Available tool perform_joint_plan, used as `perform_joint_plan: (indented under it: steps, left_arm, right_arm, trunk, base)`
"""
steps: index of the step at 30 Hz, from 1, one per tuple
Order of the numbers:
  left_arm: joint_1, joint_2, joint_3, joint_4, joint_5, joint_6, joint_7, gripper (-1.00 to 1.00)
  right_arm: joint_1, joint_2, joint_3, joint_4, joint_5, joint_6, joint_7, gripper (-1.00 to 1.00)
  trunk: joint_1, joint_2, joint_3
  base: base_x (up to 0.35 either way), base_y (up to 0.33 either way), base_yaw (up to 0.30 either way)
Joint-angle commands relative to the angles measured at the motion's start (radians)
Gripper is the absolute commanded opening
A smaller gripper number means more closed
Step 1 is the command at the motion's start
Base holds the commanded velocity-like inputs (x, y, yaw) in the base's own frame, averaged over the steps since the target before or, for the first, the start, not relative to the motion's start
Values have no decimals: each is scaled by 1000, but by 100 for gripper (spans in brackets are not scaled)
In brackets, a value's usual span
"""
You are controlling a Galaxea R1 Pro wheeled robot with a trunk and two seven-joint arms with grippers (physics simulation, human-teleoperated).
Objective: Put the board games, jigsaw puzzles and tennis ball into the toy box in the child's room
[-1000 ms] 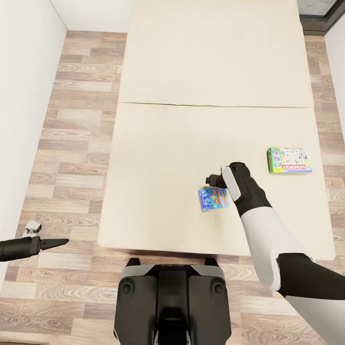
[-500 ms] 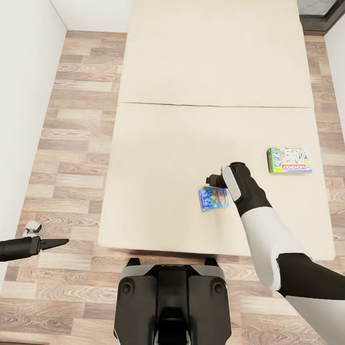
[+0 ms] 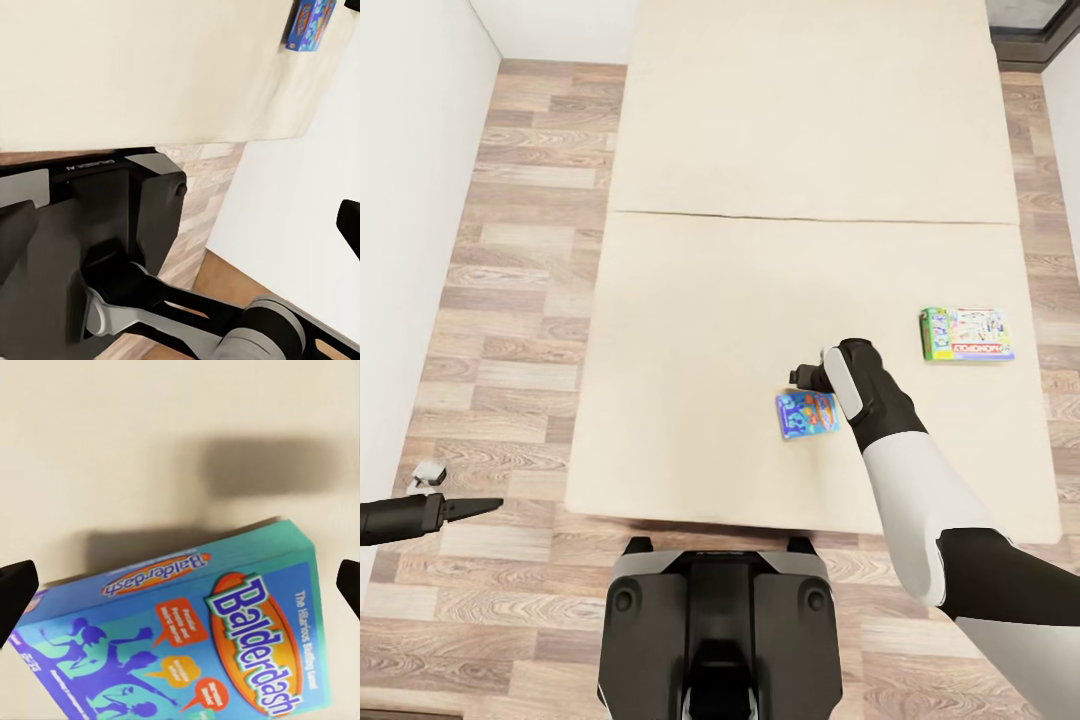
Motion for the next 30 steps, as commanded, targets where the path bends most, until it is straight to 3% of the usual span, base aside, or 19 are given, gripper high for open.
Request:
perform_joint_plan:
  steps: [1,19,30]
  left_arm:
    - [0,1,0,0,0,11,-4,100]
    - [0,0,0,0,0,11,-4,100]
    - [0,0,0,0,0,11,-4,100]
  right_arm:
    - [0,1,-3,-1,-11,3,-9,100]
    - [-2,-1,-3,-4,-9,5,-11,100]
    - [-2,-2,-1,-6,-5,5,-11,100]
  trunk:
    - [1,-2,-2]
    - [1,-2,-29]
    - [1,-2,-31]
  base:
    - [0,0,68]
    - [0,0,68]
    - [0,0,6]
